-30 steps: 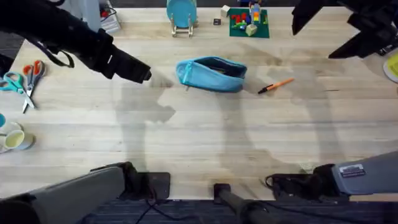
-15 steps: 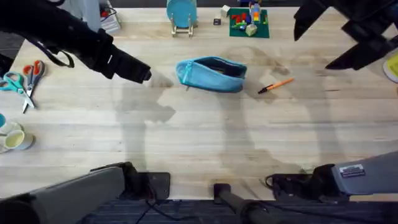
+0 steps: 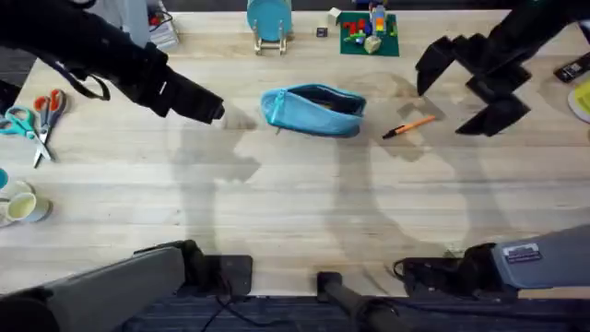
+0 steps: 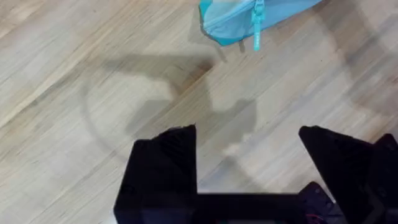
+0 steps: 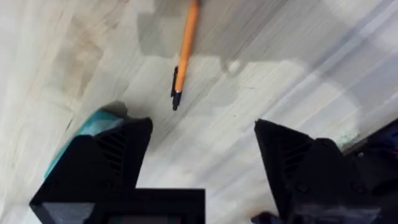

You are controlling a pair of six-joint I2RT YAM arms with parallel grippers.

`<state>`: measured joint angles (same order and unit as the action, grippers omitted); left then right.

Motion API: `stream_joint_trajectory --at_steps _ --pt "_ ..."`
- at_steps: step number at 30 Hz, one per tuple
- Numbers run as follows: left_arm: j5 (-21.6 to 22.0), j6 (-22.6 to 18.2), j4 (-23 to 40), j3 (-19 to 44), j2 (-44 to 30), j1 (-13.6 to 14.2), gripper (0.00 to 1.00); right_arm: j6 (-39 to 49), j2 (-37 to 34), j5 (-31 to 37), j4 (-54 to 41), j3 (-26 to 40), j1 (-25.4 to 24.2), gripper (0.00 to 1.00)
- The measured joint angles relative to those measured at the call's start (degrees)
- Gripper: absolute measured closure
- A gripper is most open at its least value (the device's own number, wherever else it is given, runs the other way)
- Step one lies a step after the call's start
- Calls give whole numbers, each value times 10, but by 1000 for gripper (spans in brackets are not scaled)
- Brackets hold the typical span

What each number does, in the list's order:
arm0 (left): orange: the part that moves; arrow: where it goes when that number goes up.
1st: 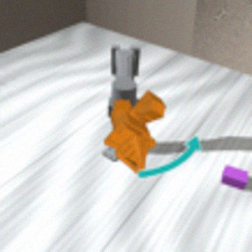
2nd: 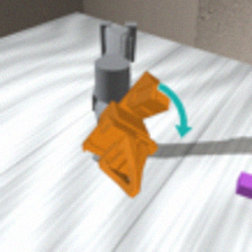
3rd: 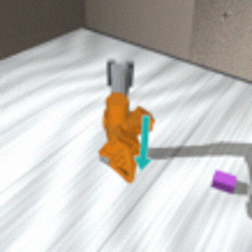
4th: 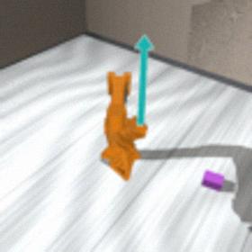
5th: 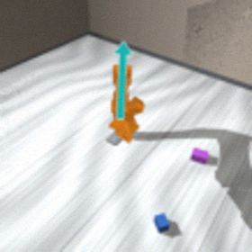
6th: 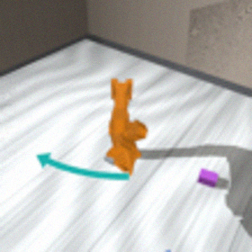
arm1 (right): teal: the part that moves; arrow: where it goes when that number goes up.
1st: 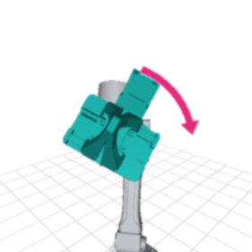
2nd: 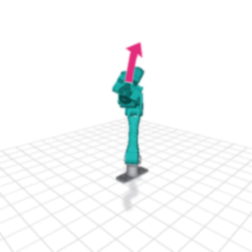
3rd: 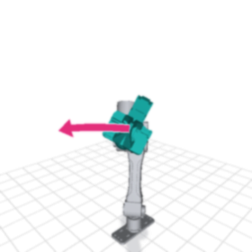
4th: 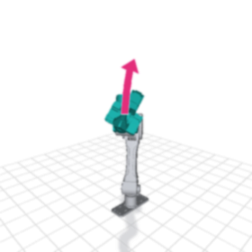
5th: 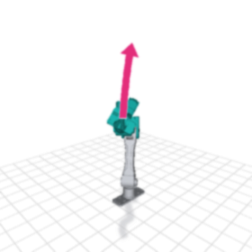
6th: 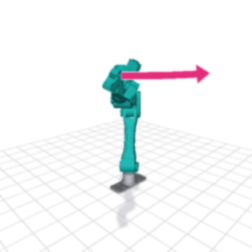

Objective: Unzip the bag, pick up the pens from the table one at a time and place them inside, then zip the bag closed.

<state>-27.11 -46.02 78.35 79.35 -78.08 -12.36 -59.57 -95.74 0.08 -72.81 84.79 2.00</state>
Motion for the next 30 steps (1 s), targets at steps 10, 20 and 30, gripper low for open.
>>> stream_joint_trajectory --at_steps 10,20,30 --pt "0 0 0 0 0 0 6 -20 -35 1 33 -31 0 5" --pt "0 0 0 0 0 0 6 -24 -77 1 52 -33 0 5" --pt "0 0 0 0 0 0 5 -42 -77 0 109 -69 0 5"
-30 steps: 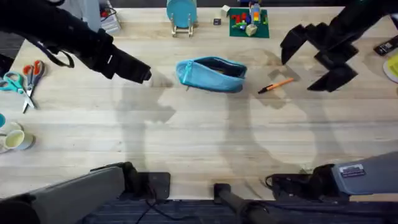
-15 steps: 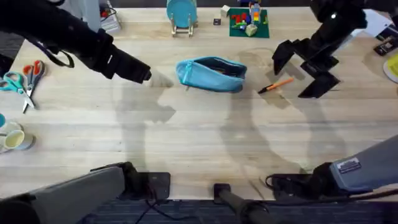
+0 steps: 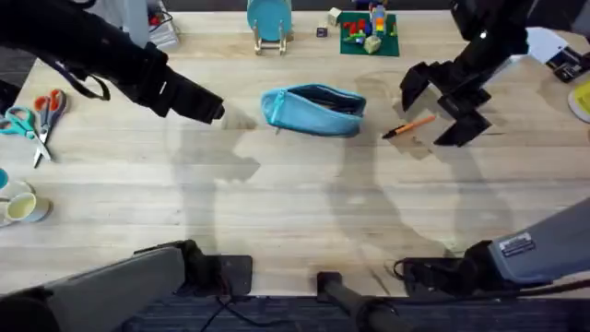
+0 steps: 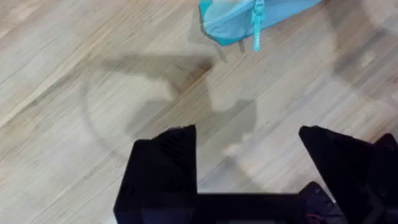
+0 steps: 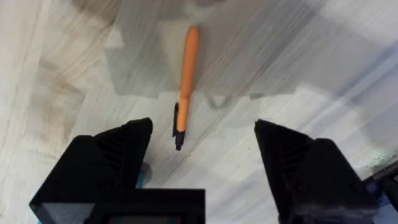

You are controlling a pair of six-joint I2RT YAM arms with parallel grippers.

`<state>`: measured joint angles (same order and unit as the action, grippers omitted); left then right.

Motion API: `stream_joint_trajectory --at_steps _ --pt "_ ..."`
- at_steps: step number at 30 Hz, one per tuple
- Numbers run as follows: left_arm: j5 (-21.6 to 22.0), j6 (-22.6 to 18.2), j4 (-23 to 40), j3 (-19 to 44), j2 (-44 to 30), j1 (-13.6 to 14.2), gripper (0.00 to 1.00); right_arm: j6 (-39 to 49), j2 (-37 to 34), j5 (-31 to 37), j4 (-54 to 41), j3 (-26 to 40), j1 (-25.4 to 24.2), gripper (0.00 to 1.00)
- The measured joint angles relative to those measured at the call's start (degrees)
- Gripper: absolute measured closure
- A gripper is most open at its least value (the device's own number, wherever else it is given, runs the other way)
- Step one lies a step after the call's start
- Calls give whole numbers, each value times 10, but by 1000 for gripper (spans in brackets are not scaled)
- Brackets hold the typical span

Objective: Unzip the bag, pick up the pens from the table one at a time and place them inside, then zip the bag closed.

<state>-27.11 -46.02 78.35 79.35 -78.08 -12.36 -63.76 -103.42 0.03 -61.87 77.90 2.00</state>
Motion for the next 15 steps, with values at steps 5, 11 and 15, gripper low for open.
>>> stream_joint_trajectory --at_steps 5,11,15 --pt "0 0 0 0 0 0 5 -7 0 4 27 -21 0 5" --pt "0 0 0 0 0 0 5 -14 0 5 57 -44 0 13" --pt "0 0 0 0 0 0 5 -19 -4 7 60 -50 0 22"
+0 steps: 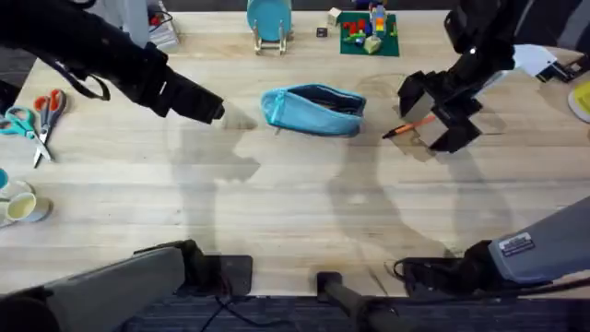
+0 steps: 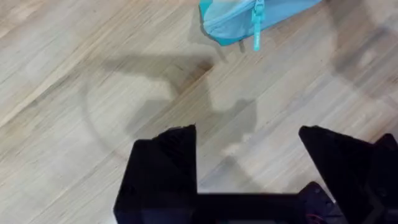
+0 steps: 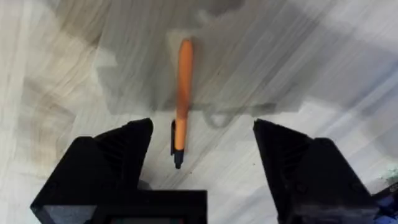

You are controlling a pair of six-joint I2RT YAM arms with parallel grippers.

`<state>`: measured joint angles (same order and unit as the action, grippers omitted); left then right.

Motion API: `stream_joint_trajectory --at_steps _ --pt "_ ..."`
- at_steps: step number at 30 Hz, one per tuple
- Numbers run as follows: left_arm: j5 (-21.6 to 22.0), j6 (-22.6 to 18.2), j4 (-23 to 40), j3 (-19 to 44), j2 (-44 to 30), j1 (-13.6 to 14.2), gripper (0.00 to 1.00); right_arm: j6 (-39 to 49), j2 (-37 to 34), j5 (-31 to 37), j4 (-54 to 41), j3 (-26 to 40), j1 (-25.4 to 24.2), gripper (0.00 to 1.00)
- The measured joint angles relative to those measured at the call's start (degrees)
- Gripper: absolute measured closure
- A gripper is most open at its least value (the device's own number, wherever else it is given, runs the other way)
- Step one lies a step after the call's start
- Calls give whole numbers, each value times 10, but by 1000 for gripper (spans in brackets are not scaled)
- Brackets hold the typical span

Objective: Unzip the bag, pick up the pens from the table one at a time and place them inside, then zip the bag closed.

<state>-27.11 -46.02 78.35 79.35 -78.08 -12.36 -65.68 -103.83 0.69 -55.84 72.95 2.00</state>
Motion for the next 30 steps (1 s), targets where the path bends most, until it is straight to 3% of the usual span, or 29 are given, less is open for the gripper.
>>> stream_joint_trajectory --at_steps 10,13,14,16,20,21,30 --pt "0 0 0 0 0 0 6 -3 -29 -4 13 2 -2 21" --pt "0 0 -1 0 0 0 6 -4 -31 -6 16 3 -2 75" --pt "0 0 -1 0 0 0 6 -4 -31 -7 18 3 -2 118" --pt "0 0 -1 0 0 0 6 -5 -33 -12 26 6 -2 326" --pt "0 0 -1 0 0 0 6 -6 -35 -14 31 9 -1 883" --pt "0 0 -2 0 0 0 6 -6 -35 -14 31 9 -1 942" --pt "0 0 -1 0 0 0 6 -6 -35 -15 31 10 -1 966"
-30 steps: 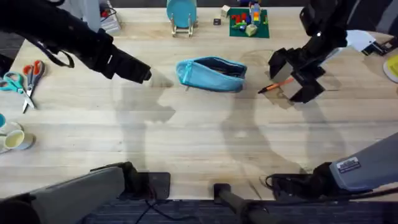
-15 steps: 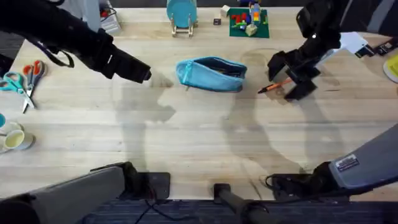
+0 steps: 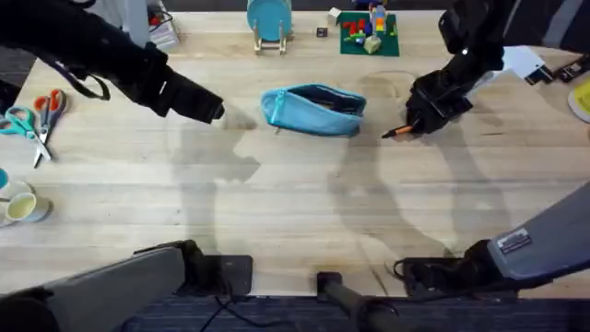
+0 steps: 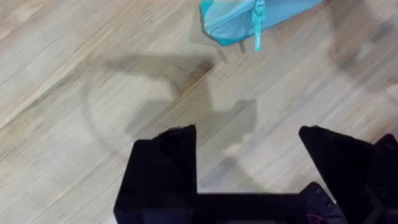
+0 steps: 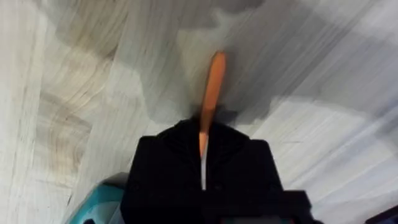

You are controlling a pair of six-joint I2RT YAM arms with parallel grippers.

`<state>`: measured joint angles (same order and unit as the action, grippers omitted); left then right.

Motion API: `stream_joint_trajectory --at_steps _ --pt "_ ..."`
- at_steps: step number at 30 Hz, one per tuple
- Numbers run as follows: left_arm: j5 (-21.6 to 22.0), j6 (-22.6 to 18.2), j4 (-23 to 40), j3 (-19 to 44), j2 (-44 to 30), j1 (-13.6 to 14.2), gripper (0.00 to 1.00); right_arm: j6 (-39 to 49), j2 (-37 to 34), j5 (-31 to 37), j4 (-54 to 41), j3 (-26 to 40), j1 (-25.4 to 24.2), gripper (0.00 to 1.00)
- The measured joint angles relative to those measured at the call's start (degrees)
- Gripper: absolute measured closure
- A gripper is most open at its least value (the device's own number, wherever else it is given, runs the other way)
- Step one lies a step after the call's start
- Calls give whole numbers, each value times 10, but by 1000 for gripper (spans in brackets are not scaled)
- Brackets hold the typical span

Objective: Unzip the bag, pick up the pens from the table one at a time and place them inside, then zip the bag closed.

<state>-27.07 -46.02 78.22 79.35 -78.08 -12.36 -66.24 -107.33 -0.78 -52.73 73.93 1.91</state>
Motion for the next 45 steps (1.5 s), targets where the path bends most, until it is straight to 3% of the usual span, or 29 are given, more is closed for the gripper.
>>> stream_joint_trajectory --at_steps 15,29,37,45 --pt "1 0 0 0 0 0 4 36 -25 -1 -38 39 0 971" --pt "1 0 0 0 0 0 7 96 -40 57 -127 188 0 970" --pt "1 0 0 0 0 0 5 178 -39 59 -130 267 0 970" --pt "1 0 0 0 0 0 6 321 -18 60 -132 337 0 969"
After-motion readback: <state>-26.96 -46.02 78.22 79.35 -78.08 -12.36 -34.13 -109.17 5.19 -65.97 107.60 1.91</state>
